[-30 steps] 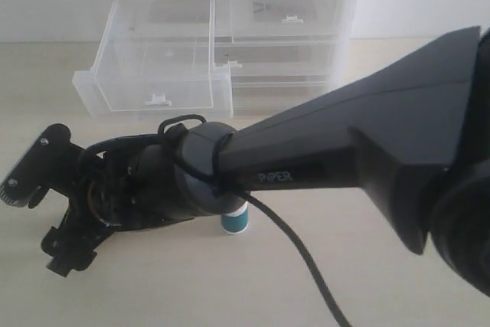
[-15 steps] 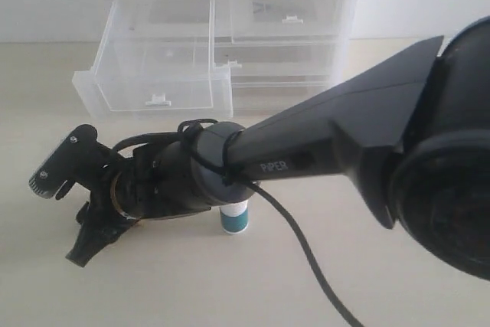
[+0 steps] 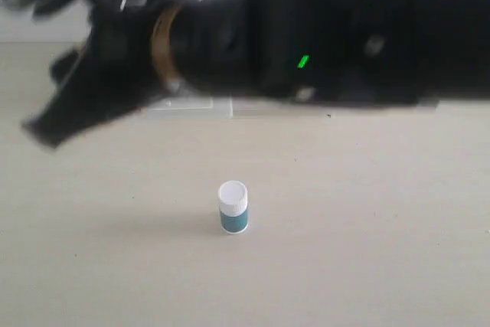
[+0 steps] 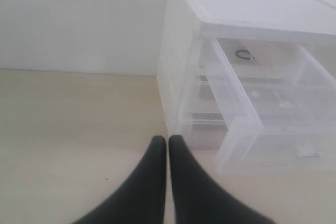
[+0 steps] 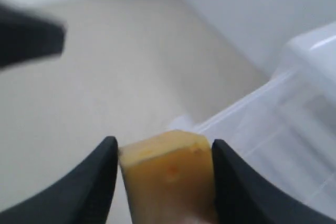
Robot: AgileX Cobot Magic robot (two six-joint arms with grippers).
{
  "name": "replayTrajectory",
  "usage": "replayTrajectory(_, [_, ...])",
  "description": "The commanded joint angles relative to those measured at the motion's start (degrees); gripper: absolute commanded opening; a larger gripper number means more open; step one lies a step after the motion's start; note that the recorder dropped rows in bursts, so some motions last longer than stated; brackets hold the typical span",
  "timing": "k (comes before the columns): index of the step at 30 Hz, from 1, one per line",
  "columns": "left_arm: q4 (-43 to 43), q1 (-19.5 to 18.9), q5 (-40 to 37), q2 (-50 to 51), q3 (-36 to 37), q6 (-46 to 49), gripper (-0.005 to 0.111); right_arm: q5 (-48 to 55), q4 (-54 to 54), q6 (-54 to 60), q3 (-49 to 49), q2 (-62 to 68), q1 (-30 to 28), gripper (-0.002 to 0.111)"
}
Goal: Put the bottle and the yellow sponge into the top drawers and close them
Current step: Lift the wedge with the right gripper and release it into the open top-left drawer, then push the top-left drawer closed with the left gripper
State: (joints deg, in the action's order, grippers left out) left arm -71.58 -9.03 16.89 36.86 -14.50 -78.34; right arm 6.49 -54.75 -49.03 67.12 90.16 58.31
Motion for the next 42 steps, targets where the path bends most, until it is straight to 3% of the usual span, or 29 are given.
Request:
replayTrajectory(1, [0.74,-0.09,0.27,-0.39,0.24,-0.76,0.004,-8.71,0.06,-3.22,4.58,5.45,-9.45,0.003])
replayTrajectory(4, [0.74,-0.09,0.91,-0.39,0.24,-0.76,0.004,-7.66,1.7,-3.37,9.77,11.49,-12.14,0.005])
replayTrajectory(6, [0.74,-0.09,0.91,-0.39,0.24,-0.76,0.004,-6.49,1.7,-3.37,12.78,14.37,-12.61,0.015])
replayTrajectory(13, [0.74,-0.09,2.74,-0.39,0.24,-0.76,0.004,-0.9,1.7,-2.92,17.6,19.0,-12.61,0.087])
replayTrajectory(16, [0.31,-0.09,5.42,0.04,0.24,-0.76,0.004,-0.6,1.7,-3.02,17.6,18.27,-12.61,0.097])
replayTrajectory(18, [0.2,-0.09,8.21,1.0,0.69,-0.76,0.004,0.47,2.42,-3.02,17.6,16.87,-12.61,0.093])
replayTrajectory(20, [-0.03,-0.09,13.09,2.85,1.19,0.62,0.004,4.43,4.29,-2.3,17.5,14.39,-12.38,0.08])
replayTrajectory(21, [-0.19,-0.09,16.41,4.39,1.19,1.97,0.004,8.44,4.67,-0.84,17.5,12.78,-11.88,0.066])
replayTrajectory(24, [0.04,0.23,24.73,12.8,1.19,5.62,0.004,24.49,6.58,4.8,17.5,6.39,-10.44,0.003])
replayTrajectory(26, [2.0,1.18,27.68,18.31,1.09,9.03,0.004,29.89,8.13,10.39,17.5,3.32,-10.31,0.004])
replayTrajectory(28, [6.88,5.06,29.98,26.66,1.09,16.02,0.004,34.21,8.62,13.2,17.0,0.4,-10.47,0.004])
replayTrajectory(29, [12.68,8.84,29.11,32.78,0.65,21.97,0.004,34.36,7.05,13.2,15.2,-1.26,-10.47,0.004])
replayTrajectory(32, [15.76,14.66,27.21,42.8,-4.63,26.11,0.004,32.47,2.37,10.41,9.19,-2.9,-10.47,0.004])
replayTrajectory(35, [23.88,15.77,17.2,47.6,-10.72,29.54,0.004,32.22,-2.48,6.25,5.58,-2.9,-10.47,0.004])
replayTrajectory(42, [24.77,16.02,21.46,46.72,-13.56,29.78,0.004,30.7,-10.77,-1.05,2.66,-2.9,-10.47,0.004])
